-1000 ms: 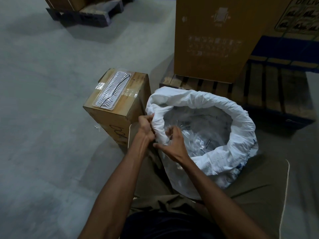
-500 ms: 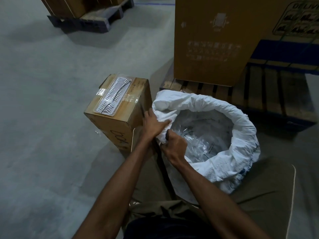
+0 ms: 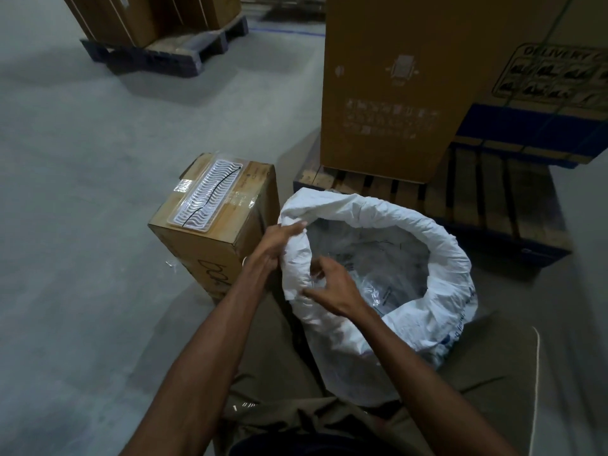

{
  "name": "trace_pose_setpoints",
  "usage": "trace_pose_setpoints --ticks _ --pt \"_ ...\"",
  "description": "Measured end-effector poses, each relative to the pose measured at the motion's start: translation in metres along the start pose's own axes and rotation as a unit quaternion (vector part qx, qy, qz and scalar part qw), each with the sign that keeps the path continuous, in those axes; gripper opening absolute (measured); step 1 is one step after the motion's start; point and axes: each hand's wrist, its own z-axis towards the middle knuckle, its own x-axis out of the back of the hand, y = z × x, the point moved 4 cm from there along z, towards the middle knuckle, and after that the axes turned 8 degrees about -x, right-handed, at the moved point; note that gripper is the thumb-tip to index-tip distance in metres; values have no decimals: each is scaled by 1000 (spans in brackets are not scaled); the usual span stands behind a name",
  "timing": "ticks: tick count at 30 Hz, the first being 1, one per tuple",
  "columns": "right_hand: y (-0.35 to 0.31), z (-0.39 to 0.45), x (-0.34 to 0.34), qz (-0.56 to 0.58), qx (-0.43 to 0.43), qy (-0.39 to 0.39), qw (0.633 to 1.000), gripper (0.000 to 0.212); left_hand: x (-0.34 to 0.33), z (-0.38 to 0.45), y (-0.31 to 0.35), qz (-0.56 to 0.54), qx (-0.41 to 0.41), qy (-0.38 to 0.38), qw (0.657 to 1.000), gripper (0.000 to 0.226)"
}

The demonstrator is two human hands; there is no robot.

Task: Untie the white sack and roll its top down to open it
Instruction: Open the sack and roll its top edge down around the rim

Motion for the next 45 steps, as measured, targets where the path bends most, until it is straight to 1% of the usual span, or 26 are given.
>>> trace_pose_setpoints --ticks 2,5,8,10,12,14,15,17,19,21,22,23,25,26,27,29,31,33,35,37,39,40,41,43,44,45 --pt "-10 7 22 -19 20 63 998 46 1 -11 7 -11 -20 3 1000 44" --pt "-43 28 54 -153 115 127 973 79 -2 -17 11 36 -51 5 998 49" --pt "-70 58 66 -357 158 73 918 107 -6 -25 25 117 -98 -8 988 49" --pt "-74 79 65 -432 164 28 887 115 -8 -34 33 173 -101 -46 979 61" --pt "-79 94 63 -461 190 -8 867 102 -5 -39 34 219 -109 -74 967 56" --pt "-83 103 63 -458 204 -33 865 73 3 -40 36 252 -111 -79 958 50" --pt "-83 106 63 -450 189 -42 872 61 9 -40 37 265 -119 -80 954 53" --pt "-79 105 63 -435 130 -52 890 51 15 -40 38 314 -146 -69 936 71" --pt "-71 102 64 -392 63 -50 917 47 9 -45 38 430 -210 -10 878 84" --pt "-66 102 64 -350 -4 -63 935 42 -12 -61 36 559 -289 82 773 90" --pt "-67 101 66 -343 -28 -78 936 40 -26 -70 32 594 -290 94 744 95" --pt "-68 102 68 -340 -50 -98 934 42 -38 -73 25 611 -276 88 737 103" --pt "-69 103 76 -350 -90 -144 921 59 -54 -75 11 620 -228 65 748 113" --pt "-68 103 80 -357 -103 -158 915 66 -57 -73 9 618 -222 68 751 109" --pt "-66 105 85 -356 -107 -164 914 69 -58 -69 10 609 -229 71 756 98" --pt "-66 104 90 -358 -78 -159 917 68 -55 -58 15 541 -236 42 806 67" --pt "-62 97 91 -406 12 -104 908 67 -48 -42 17 454 -187 -45 870 55" --pt "-46 81 85 -491 116 -45 862 89 -40 -33 20 373 -103 -132 912 53" --pt "-27 70 78 -555 140 18 820 106 -30 -33 22 320 -21 -180 930 48" --pt "-17 70 75 -529 123 66 837 85 -26 -31 19 337 31 -200 919 53" --pt "-17 71 76 -469 61 70 879 50 -29 -32 15 391 14 -213 895 66" --pt "-18 70 78 -448 22 58 892 40 -33 -30 13 447 -27 -194 873 75" --pt "-19 70 80 -432 -9 42 901 38 -35 -31 13 511 -86 -153 841 85" --pt "-22 77 84 -415 -62 -4 908 51 -48 -43 16 612 -224 -36 758 97" --pt "-24 81 86 -407 -88 -42 908 60 -58 -51 18 634 -287 12 718 93" --pt "-28 83 89 -396 -114 -87 907 67 -67 -57 16 637 -319 35 701 87"
